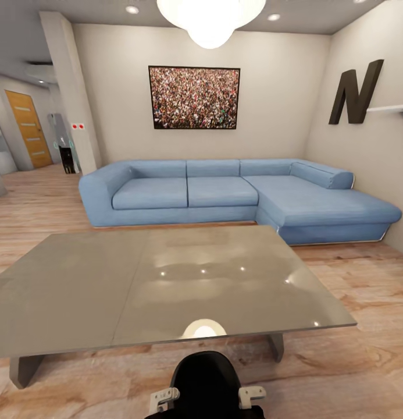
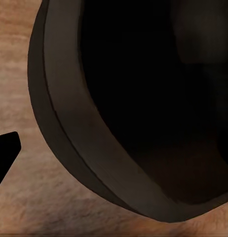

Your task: Place each of the two pumpkins and all three candles from the living room inside a cabinet in the living room (use any cabinet), then make sure every cabinet is closed, and position the cauldron so it is next to a table in the living room.

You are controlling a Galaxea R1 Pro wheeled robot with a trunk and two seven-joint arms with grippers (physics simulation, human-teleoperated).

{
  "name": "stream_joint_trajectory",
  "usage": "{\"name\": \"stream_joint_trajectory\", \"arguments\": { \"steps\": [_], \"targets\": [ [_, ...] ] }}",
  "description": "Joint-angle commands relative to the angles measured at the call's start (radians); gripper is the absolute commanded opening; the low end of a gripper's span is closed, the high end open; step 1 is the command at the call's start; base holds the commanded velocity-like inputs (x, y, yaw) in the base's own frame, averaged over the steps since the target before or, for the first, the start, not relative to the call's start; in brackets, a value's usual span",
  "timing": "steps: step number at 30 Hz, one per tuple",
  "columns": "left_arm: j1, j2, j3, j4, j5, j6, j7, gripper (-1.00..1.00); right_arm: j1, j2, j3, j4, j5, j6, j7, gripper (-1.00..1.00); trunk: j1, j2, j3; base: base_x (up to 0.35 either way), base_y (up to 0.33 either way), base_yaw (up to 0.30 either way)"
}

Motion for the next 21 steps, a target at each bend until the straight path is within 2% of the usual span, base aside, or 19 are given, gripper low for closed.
{"name": "stream_joint_trajectory", "arguments": {
  "steps": [1, 15, 21],
  "targets": [
    [0.0, 0.0, -0.002, -0.002, 0.01, 0.007, -0.001, 1.0, 0.0, -0.001, 0.006, -0.002, -0.002, 0.007, -0.005, 1.0, -0.004, 0.007, 0.002, -0.019, 0.0, 0.0],
    [0.0, 0.0, -0.002, -0.002, 0.01, 0.007, -0.001, 1.0, 0.001, -0.002, 0.006, -0.002, -0.002, 0.009, -0.004, 1.0, -0.058, 0.105, 0.046, -0.002, 0.0, 0.0],
    [0.0, 0.0, -0.002, -0.002, 0.01, 0.007, -0.001, 1.0, 0.001, -0.002, 0.006, -0.002, -0.002, 0.009, -0.004, 1.0, -0.081, 0.147, 0.065, -0.146, 0.0, 0.0]
  ]
}}
